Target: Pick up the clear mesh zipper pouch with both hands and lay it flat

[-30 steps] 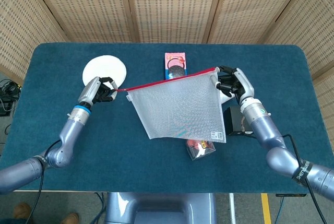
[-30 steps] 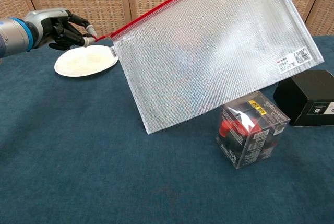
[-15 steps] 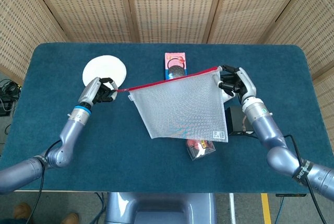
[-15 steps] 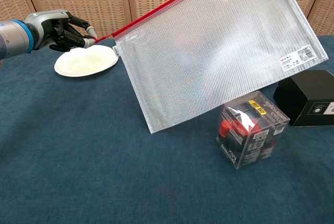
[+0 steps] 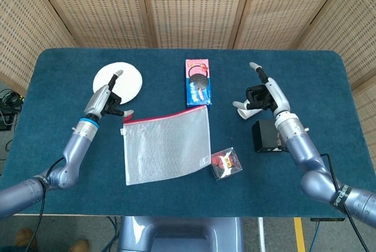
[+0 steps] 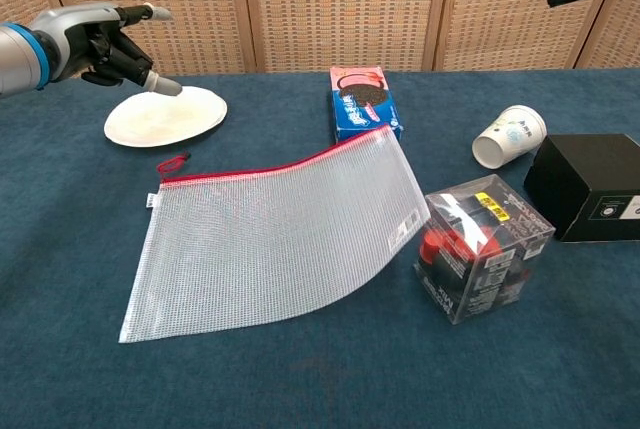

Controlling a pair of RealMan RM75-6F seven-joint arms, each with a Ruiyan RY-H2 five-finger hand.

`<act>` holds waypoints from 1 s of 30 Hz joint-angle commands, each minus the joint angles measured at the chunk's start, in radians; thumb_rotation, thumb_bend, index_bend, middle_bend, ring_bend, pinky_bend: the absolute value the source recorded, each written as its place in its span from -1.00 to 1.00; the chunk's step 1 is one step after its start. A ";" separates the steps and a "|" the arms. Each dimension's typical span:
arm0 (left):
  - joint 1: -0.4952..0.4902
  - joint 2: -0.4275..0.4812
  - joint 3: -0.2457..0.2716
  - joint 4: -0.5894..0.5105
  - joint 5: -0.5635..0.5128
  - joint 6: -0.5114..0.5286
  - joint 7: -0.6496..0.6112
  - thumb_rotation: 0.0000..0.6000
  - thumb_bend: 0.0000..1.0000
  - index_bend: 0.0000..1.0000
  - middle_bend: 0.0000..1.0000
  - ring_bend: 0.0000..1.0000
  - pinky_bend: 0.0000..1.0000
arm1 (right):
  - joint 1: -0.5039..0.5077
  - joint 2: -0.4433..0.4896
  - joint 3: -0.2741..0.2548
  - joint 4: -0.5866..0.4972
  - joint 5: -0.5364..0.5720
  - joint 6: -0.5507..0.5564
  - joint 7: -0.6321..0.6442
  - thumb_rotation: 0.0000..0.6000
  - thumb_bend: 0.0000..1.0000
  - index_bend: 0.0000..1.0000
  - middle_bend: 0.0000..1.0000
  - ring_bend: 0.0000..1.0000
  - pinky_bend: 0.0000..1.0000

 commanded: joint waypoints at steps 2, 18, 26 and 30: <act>0.030 0.047 0.005 -0.050 0.043 0.055 0.019 1.00 -1.00 -1.00 0.89 0.95 1.00 | -0.036 0.017 -0.059 -0.035 -0.112 0.106 -0.092 1.00 -1.00 -1.00 0.73 0.72 1.00; 0.255 0.247 0.208 -0.267 0.158 0.455 0.555 1.00 -1.00 -1.00 -1.00 -1.00 -1.00 | -0.264 0.090 -0.340 0.107 -0.758 0.490 -0.407 1.00 -1.00 -0.89 -0.86 -0.98 -0.99; 0.456 0.312 0.327 -0.326 0.290 0.682 0.501 1.00 -1.00 -1.00 -1.00 -1.00 -1.00 | -0.416 0.104 -0.448 0.123 -0.884 0.695 -0.622 1.00 -1.00 -1.00 -1.00 -1.00 -1.00; 0.560 0.327 0.388 -0.302 0.387 0.793 0.419 1.00 -1.00 -1.00 -1.00 -1.00 -1.00 | -0.496 0.088 -0.483 0.133 -0.908 0.784 -0.629 1.00 -1.00 -1.00 -1.00 -1.00 -1.00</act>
